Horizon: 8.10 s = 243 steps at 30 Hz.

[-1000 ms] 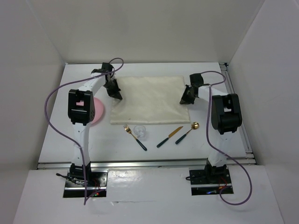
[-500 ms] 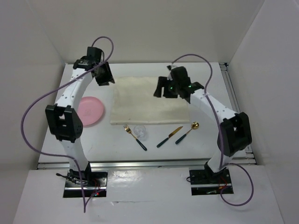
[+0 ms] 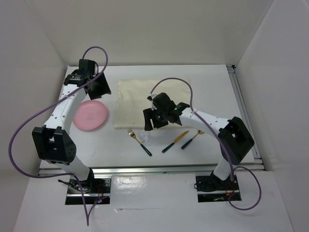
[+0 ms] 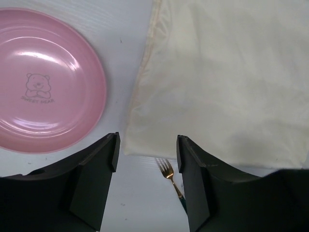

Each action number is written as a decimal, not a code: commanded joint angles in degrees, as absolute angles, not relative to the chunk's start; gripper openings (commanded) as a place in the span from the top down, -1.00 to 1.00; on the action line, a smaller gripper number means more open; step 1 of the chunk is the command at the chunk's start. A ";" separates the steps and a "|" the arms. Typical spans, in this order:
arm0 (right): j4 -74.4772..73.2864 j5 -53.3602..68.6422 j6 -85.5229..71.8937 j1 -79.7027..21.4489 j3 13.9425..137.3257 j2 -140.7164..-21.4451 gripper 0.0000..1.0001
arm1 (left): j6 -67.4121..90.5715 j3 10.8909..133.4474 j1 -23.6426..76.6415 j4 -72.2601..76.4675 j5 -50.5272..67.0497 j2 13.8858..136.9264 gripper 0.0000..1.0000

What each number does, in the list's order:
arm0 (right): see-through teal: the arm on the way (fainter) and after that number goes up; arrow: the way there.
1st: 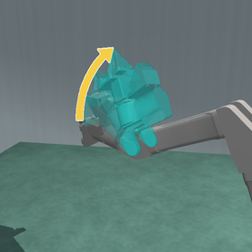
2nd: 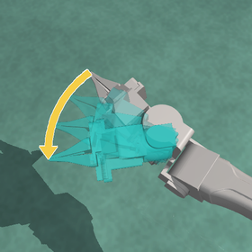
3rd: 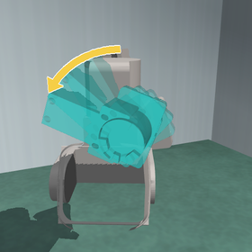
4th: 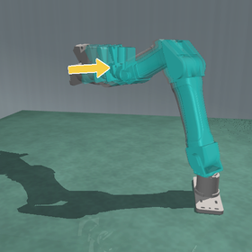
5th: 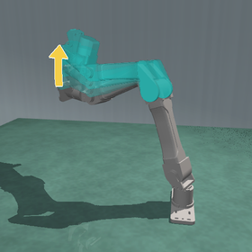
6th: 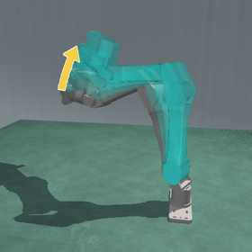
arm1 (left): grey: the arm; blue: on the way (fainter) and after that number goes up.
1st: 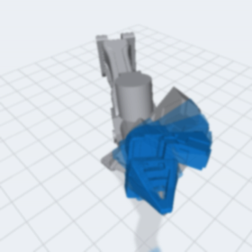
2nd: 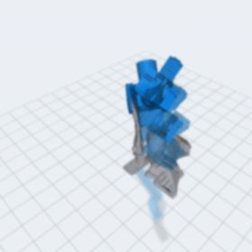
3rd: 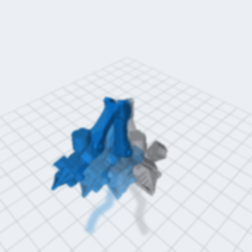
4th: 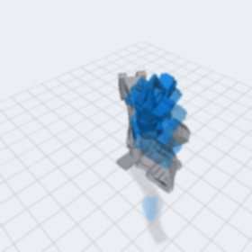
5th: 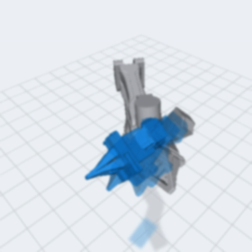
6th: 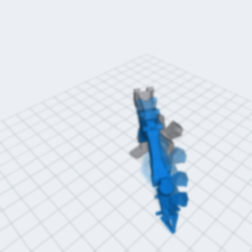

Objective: Set the dinner table for one person

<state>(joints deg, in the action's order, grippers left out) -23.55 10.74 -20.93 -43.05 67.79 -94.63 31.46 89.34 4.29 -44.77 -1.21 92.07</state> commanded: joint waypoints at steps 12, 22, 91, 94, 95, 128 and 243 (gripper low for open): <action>-24.87 1.68 -19.95 -48.08 72.50 -100.20 0.64 | 29.71 87.89 4.22 -43.24 -1.93 91.85 -0.23; -35.06 -11.95 -16.52 -35.18 91.37 -102.29 1.00 | 29.71 85.52 4.22 -43.77 -2.20 88.60 -0.23; -28.21 0.70 -18.72 -10.90 99.32 -96.78 -0.99 | 55.10 57.04 -22.24 -31.64 -4.48 93.50 -0.41; -28.73 0.09 -18.72 -10.90 97.82 -95.46 -0.99 | 55.11 57.04 -22.24 -31.64 -3.96 94.91 0.04; -28.74 0.09 -18.72 -10.90 97.82 -95.45 -0.99 | 55.11 57.04 -22.24 -31.64 -3.43 94.92 0.17; -37.88 0.08 -26.36 -9.84 61.90 -72.18 -0.95 | 40.43 105.81 17.57 -37.71 5.02 116.35 1.00; -32.87 -1.85 -46.49 -21.71 40.25 -76.28 -0.53 | 31.29 113.03 21.09 -57.21 -16.26 127.19 -0.35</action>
